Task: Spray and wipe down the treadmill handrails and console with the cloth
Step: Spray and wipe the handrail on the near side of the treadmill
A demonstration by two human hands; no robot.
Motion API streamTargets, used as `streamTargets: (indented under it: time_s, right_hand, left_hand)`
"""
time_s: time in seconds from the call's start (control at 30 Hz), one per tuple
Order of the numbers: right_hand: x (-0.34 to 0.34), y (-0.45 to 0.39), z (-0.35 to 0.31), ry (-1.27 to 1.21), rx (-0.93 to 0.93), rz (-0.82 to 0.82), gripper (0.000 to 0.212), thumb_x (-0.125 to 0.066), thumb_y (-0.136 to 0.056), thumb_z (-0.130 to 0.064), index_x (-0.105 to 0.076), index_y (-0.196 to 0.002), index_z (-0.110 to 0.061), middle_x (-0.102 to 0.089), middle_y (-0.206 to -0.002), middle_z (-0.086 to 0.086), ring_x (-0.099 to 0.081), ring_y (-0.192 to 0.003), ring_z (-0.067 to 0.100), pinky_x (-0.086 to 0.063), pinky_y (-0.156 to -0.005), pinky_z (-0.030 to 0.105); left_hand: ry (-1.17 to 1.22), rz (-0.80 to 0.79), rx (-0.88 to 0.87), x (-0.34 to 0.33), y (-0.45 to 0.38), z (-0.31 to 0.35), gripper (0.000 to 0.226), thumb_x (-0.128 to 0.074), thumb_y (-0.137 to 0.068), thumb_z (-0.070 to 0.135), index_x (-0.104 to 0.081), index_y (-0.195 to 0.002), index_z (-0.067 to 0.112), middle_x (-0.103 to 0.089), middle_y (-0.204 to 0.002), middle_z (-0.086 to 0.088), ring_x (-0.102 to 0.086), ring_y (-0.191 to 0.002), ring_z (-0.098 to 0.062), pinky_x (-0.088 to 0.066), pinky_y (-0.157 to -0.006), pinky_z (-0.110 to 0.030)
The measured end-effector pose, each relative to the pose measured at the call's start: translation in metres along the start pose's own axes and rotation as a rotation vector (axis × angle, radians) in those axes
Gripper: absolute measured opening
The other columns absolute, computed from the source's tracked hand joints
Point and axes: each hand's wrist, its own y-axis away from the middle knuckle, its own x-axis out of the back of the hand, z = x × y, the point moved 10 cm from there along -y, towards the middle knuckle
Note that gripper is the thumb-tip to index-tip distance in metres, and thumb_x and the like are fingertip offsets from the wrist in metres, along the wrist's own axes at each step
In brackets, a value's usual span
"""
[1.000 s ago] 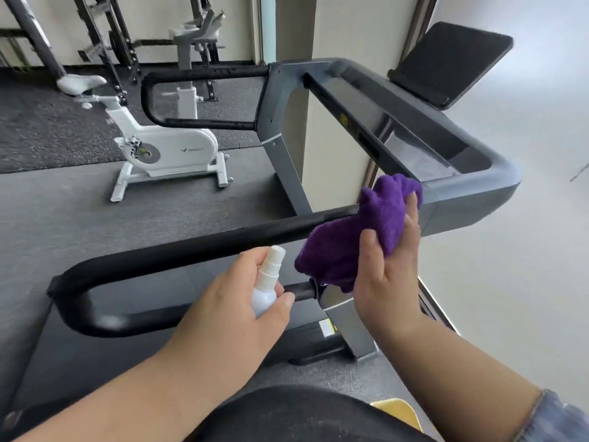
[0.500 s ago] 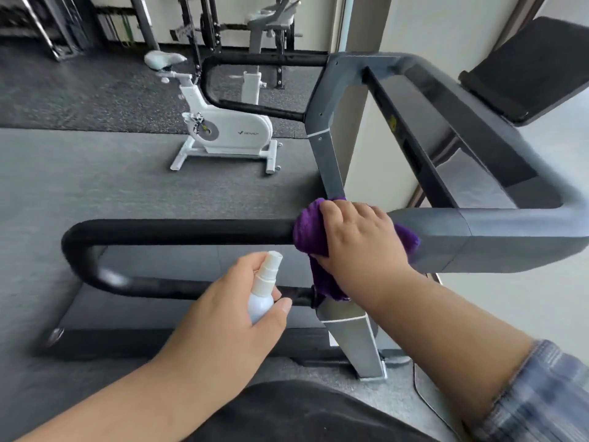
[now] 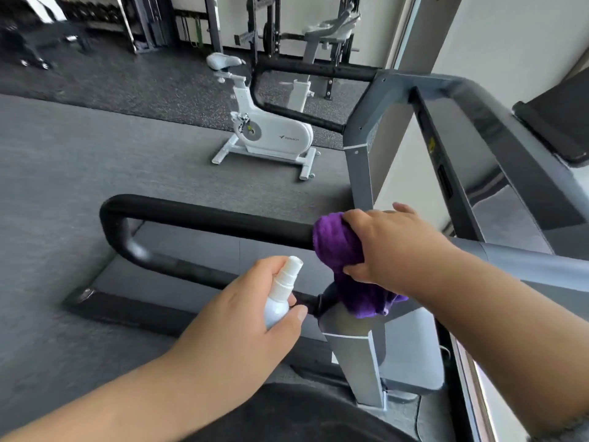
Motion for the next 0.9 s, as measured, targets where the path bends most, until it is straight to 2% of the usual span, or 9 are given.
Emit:
streamTargets:
  time_s: [0.03, 0.13, 0.17, 0.3, 0.4, 0.57, 0.7, 0.8, 0.9]
  right_hand:
    - [0.001, -0.001, -0.007, 0.047, 0.021, 0.026, 0.064, -0.059, -0.076, -0.064, -0.047, -0.124, -0.022, -0.064, -0.097, -0.003, -0.063, -0.09, 0.025, -0.043, -0.098, 0.04]
    - [0.004, -0.014, -0.025, 0.055, 0.037, 0.021, 0.055, -0.059, -0.078, -0.063, -0.049, -0.109, -0.019, -0.055, -0.082, -0.003, -0.055, -0.071, 0.026, -0.043, -0.066, 0.035]
    - [0.004, -0.021, -0.033, 0.027, 0.054, 0.013, 0.055, -0.06, -0.078, -0.063, -0.048, -0.108, -0.018, -0.055, -0.083, -0.002, -0.056, -0.072, 0.027, -0.043, -0.063, 0.035]
    - [0.007, -0.047, -0.074, -0.115, 0.159, 0.036, 0.06, -0.058, -0.08, -0.056, -0.047, -0.123, -0.016, -0.057, -0.117, 0.004, -0.055, -0.106, 0.029, -0.048, -0.09, 0.042]
    - [0.003, -0.047, -0.069, -0.163, 0.138, 0.001, 0.073, -0.049, -0.079, -0.058, -0.041, -0.139, -0.018, -0.05, -0.13, 0.006, -0.053, -0.117, 0.03, -0.045, -0.1, 0.041]
    - [-0.004, -0.018, -0.017, -0.089, -0.021, -0.028, 0.09, -0.064, -0.074, -0.071, -0.031, -0.146, -0.03, -0.06, -0.126, -0.004, -0.059, -0.112, 0.023, -0.049, -0.091, 0.035]
    - [0.002, -0.03, -0.051, 0.07, 0.094, 0.013, 0.1, -0.054, -0.081, -0.073, 0.0, -0.154, -0.033, -0.058, -0.124, -0.003, -0.062, -0.105, 0.025, -0.047, -0.079, 0.034]
    - [0.008, -0.056, -0.089, 0.059, 0.156, 0.033, 0.085, -0.056, -0.082, -0.071, -0.026, -0.146, -0.024, -0.059, -0.121, 0.003, -0.063, -0.098, 0.028, -0.051, -0.074, 0.036]
    - [0.012, -0.092, -0.136, 0.013, 0.183, 0.024, 0.064, -0.061, -0.084, -0.064, -0.044, -0.12, -0.014, -0.058, -0.102, 0.005, -0.055, -0.078, 0.027, -0.043, -0.063, 0.035]
  left_hand:
    - [-0.004, 0.006, 0.006, 0.0, 0.0, -0.002, 0.032, -0.055, -0.087, 0.047, -0.038, -0.114, 0.052, -0.058, -0.103, 0.021, -0.054, -0.094, -0.001, -0.042, -0.071, -0.016]
    - [0.005, 0.017, 0.019, 0.0, 0.001, -0.005, 0.031, -0.056, -0.089, 0.044, -0.038, -0.114, 0.051, -0.058, -0.102, 0.02, -0.054, -0.093, -0.001, -0.041, -0.07, -0.014]
    - [0.01, 0.017, 0.021, -0.001, 0.001, -0.006, 0.031, -0.056, -0.09, 0.043, -0.038, -0.114, 0.051, -0.058, -0.101, 0.019, -0.054, -0.093, -0.001, -0.041, -0.069, -0.013]
    - [0.008, 0.02, 0.016, -0.007, -0.001, -0.002, 0.034, -0.056, -0.09, 0.044, -0.034, -0.113, 0.056, -0.057, -0.098, 0.019, -0.054, -0.093, -0.001, -0.044, -0.071, -0.016]
    - [0.027, 0.031, 0.014, -0.008, -0.001, 0.0, 0.046, -0.058, -0.09, 0.044, -0.028, -0.122, 0.058, -0.054, -0.101, 0.024, -0.053, -0.094, 0.0, -0.047, -0.076, -0.02]
    - [0.008, 0.095, 0.0, 0.009, 0.005, -0.012, 0.062, -0.053, -0.095, 0.044, -0.011, -0.125, 0.078, -0.049, -0.12, 0.026, -0.048, -0.109, 0.005, -0.044, -0.094, -0.023]
    - [0.023, 0.129, 0.055, 0.024, 0.016, -0.037, 0.051, -0.052, -0.095, 0.043, -0.02, -0.128, 0.067, -0.052, -0.105, 0.021, -0.05, -0.097, 0.006, -0.046, -0.085, -0.02]
    - [0.05, 0.14, 0.064, 0.029, 0.019, -0.045, 0.05, -0.054, -0.094, 0.041, -0.025, -0.128, 0.062, -0.052, -0.099, 0.023, -0.053, -0.093, 0.003, -0.047, -0.082, -0.021]
    - [0.022, 0.166, 0.057, 0.032, 0.018, -0.047, 0.051, -0.055, -0.092, 0.041, -0.024, -0.127, 0.062, -0.052, -0.097, 0.026, -0.052, -0.094, 0.004, -0.043, -0.079, -0.013]
